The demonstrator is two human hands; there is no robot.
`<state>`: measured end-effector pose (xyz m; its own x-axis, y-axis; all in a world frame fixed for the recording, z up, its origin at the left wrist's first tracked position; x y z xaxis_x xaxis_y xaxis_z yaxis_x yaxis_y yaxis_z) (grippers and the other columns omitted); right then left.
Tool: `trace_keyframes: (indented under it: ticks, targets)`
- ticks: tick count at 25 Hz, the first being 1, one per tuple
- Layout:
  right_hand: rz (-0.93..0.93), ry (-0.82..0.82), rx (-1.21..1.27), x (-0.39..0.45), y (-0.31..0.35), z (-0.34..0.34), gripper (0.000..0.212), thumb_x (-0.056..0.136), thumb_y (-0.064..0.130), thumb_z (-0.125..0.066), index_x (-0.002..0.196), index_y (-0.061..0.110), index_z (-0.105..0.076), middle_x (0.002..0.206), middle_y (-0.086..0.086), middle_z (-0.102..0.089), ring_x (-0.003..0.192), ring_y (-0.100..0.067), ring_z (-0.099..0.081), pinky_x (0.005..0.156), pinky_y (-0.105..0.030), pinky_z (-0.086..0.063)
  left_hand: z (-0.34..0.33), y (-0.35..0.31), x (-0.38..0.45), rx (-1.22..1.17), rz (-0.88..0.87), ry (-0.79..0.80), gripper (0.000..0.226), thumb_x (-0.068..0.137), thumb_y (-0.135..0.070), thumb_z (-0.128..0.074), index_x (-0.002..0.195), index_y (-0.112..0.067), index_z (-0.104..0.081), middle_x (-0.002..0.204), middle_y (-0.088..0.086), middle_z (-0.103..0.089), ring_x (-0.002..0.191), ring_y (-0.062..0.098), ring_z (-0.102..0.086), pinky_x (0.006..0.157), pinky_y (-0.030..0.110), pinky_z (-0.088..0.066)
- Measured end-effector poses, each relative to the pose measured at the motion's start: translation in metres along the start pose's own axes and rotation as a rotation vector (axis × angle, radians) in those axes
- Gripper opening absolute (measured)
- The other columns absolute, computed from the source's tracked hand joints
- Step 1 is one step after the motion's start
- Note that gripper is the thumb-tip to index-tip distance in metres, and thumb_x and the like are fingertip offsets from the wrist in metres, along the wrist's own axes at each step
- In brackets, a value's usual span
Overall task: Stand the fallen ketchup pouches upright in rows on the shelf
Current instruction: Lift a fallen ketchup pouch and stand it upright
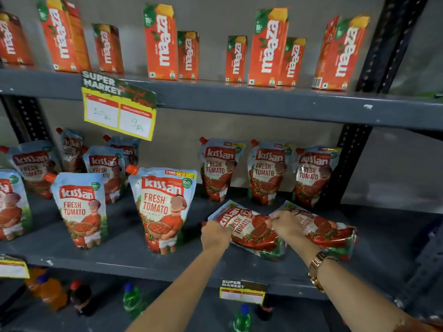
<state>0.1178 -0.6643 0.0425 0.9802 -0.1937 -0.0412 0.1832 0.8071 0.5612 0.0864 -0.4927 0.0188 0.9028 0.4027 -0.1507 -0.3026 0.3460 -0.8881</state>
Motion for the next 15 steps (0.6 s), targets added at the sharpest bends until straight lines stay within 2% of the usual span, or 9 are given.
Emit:
trace_keyframes:
  ticks: [1,3,5,8,10,12,13,15]
  targets:
    - [0.017,0.024,-0.059,0.003,-0.002,-0.002,0.03,0.087,0.026,-0.051,0.101,0.004,-0.067,0.108,-0.015,-0.069,0.105,-0.031,-0.062,0.085,-0.034,-0.048,-0.009,0.002,-0.001,-0.012,0.064,0.031,0.038,0.08,-0.026,-0.067,0.108,-0.002,-0.065,0.106,0.017,-0.07,0.093,0.032,-0.068,0.082,0.038,-0.058]
    - [0.071,0.002,-0.149,0.001,-0.002,0.001,0.032,0.089,0.025,-0.048,0.108,0.004,-0.064,0.114,-0.016,-0.067,0.108,-0.031,-0.061,0.088,-0.034,-0.048,-0.022,0.002,-0.004,0.011,0.073,0.019,0.042,0.078,-0.027,-0.068,0.113,-0.003,-0.061,0.113,0.017,-0.067,0.101,0.033,-0.065,0.086,0.039,-0.056]
    - [0.12,-0.011,-0.213,0.0,0.0,0.003,0.03,0.089,0.023,-0.048,0.104,0.002,-0.062,0.111,-0.017,-0.067,0.107,-0.032,-0.061,0.083,-0.032,-0.048,-0.026,0.0,-0.006,0.076,0.034,-0.015,0.045,0.077,-0.021,-0.071,0.116,-0.004,-0.057,0.119,0.018,-0.063,0.109,0.033,-0.059,0.09,0.038,-0.051]
    - [0.111,0.06,-0.247,-0.003,0.004,0.011,0.022,0.083,0.021,-0.054,0.092,0.003,-0.06,0.104,-0.017,-0.066,0.104,-0.031,-0.061,0.074,-0.03,-0.045,-0.023,0.003,-0.007,0.065,0.035,-0.081,0.058,0.071,-0.016,-0.077,0.12,-0.002,-0.049,0.123,0.02,-0.057,0.115,0.033,-0.055,0.092,0.039,-0.047]
    - [0.062,0.169,-0.177,-0.003,0.005,0.018,0.014,0.077,0.019,-0.058,0.072,0.006,-0.057,0.086,-0.016,-0.066,0.092,-0.031,-0.067,0.068,-0.03,-0.051,-0.02,0.008,-0.005,0.02,0.046,-0.128,0.057,0.071,-0.013,-0.077,0.118,0.0,-0.047,0.122,0.022,-0.058,0.112,0.035,-0.056,0.09,0.041,-0.048]
    - [-0.041,0.282,-0.007,-0.002,0.0,0.02,0.018,0.076,0.016,-0.061,0.063,0.005,-0.056,0.069,-0.014,-0.068,0.069,-0.029,-0.071,0.064,-0.034,-0.06,-0.019,0.008,-0.006,0.023,0.111,-0.135,0.049,0.074,-0.019,-0.075,0.111,0.004,-0.053,0.116,0.021,-0.061,0.106,0.036,-0.06,0.086,0.04,-0.05]
    - [-0.101,0.303,0.074,-0.003,-0.002,0.021,0.018,0.077,0.016,-0.063,0.066,0.004,-0.056,0.067,-0.015,-0.068,0.063,-0.027,-0.07,0.063,-0.035,-0.061,-0.019,0.008,-0.006,0.023,0.168,-0.122,0.047,0.074,-0.024,-0.075,0.107,0.005,-0.057,0.113,0.021,-0.064,0.101,0.036,-0.063,0.084,0.04,-0.054]
    - [-0.143,0.303,0.123,-0.003,-0.007,0.012,0.022,0.079,0.023,-0.065,0.083,0.002,-0.059,0.085,-0.016,-0.07,0.074,-0.028,-0.069,0.069,-0.037,-0.06,-0.02,0.006,-0.005,-0.049,0.261,-0.047,0.047,0.073,-0.027,-0.076,0.101,0.007,-0.062,0.104,0.019,-0.067,0.094,0.036,-0.067,0.076,0.042,-0.058]
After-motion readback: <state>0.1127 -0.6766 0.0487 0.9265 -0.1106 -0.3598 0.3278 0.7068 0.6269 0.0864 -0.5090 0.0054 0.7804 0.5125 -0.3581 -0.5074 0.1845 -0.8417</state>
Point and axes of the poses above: each hand's wrist, its own x-axis towards the middle knuckle, its own z-axis out of the back of the hand, y = z × x, the point moved 1 cm from there along x, towards the middle knuckle
